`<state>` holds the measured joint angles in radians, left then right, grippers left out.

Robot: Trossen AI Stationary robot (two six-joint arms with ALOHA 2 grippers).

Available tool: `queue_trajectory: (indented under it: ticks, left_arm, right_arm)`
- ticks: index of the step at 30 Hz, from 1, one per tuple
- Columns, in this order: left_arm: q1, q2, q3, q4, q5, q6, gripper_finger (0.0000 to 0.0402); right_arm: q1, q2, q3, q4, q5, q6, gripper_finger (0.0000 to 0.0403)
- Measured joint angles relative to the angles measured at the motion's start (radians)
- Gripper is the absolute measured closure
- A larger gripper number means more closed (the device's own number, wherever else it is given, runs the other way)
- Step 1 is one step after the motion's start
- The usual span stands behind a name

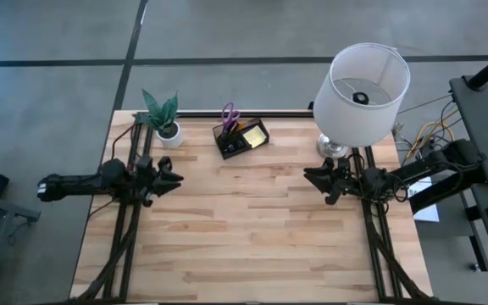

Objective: Pick and place office supplies into organizer
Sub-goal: Return to Home Position

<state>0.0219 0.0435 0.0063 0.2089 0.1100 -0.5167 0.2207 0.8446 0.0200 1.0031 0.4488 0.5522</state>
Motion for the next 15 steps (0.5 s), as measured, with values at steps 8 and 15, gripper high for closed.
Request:
queue_trajectory:
  ticks: [8, 15]
  left_arm:
    - [0.0, 0.007, 0.0, 0.0, 0.0, 0.0, 0.0295]
    - [0.0, 0.007, -0.001, -0.001, -0.001, 0.0, 0.0295]
  right_arm:
    - [0.001, -0.007, 0.004, 0.044, -0.003, -0.012, 0.0275]
    - [0.001, -0.008, 0.013, 0.048, -0.003, -0.013, 0.0275]
